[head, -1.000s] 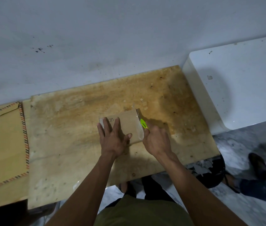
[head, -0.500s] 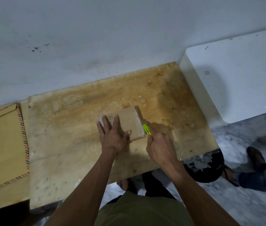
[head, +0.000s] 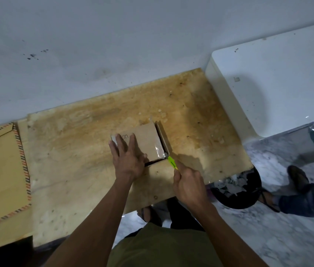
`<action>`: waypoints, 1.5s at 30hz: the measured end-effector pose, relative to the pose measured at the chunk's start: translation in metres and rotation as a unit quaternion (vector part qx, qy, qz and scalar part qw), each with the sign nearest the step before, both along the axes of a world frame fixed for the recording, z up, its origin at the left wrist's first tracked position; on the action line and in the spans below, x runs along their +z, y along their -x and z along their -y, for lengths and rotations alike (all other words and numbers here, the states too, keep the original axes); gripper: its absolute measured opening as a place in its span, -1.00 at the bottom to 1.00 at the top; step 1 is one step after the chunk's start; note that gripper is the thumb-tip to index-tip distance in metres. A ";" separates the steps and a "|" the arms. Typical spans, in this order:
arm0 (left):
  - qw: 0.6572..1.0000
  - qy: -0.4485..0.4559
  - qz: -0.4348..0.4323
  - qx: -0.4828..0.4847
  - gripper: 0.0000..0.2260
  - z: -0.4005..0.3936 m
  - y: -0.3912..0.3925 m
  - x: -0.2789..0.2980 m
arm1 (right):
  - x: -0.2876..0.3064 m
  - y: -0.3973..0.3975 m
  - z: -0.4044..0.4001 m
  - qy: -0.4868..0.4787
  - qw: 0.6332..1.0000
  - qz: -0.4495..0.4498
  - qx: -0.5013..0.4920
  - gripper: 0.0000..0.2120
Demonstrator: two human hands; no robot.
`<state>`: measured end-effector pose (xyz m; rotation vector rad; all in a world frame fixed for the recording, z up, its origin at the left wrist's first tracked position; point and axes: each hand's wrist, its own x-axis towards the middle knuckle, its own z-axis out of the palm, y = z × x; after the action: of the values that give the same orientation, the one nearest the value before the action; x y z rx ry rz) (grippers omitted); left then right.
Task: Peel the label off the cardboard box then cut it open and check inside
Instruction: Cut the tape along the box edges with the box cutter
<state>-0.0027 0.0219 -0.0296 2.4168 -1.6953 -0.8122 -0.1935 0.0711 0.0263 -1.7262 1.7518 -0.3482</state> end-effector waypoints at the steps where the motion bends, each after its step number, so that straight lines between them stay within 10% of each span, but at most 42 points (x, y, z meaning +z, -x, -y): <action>1: 1.000 0.002 0.002 -0.001 -0.25 -0.001 -0.001 -0.001 | 0.000 0.000 -0.003 0.000 1.000 0.008 -0.006 -0.59; 12: 0.999 0.000 -0.041 0.024 -0.30 0.002 -0.002 0.002 | -0.004 0.021 -0.014 -0.009 0.995 0.063 -0.079 -0.66; 20: 0.998 -0.005 -0.063 0.028 -0.33 0.001 -0.004 0.008 | 0.005 0.014 0.024 -0.038 0.925 0.251 -0.284 -0.83; 35: 0.995 -0.001 -0.091 0.034 -0.37 0.002 -0.006 0.015 | -0.026 0.029 0.086 -0.053 0.953 0.223 -0.199 -0.73; 45: 0.995 -0.001 -0.090 0.034 -0.36 0.003 -0.008 0.015 | -0.072 0.031 0.134 0.027 0.975 0.050 -0.213 -0.71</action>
<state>0.0056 0.0189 -0.0146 2.3096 -1.5399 -0.9888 -0.2247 -0.0626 -0.0459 -1.3300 2.0459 -0.6605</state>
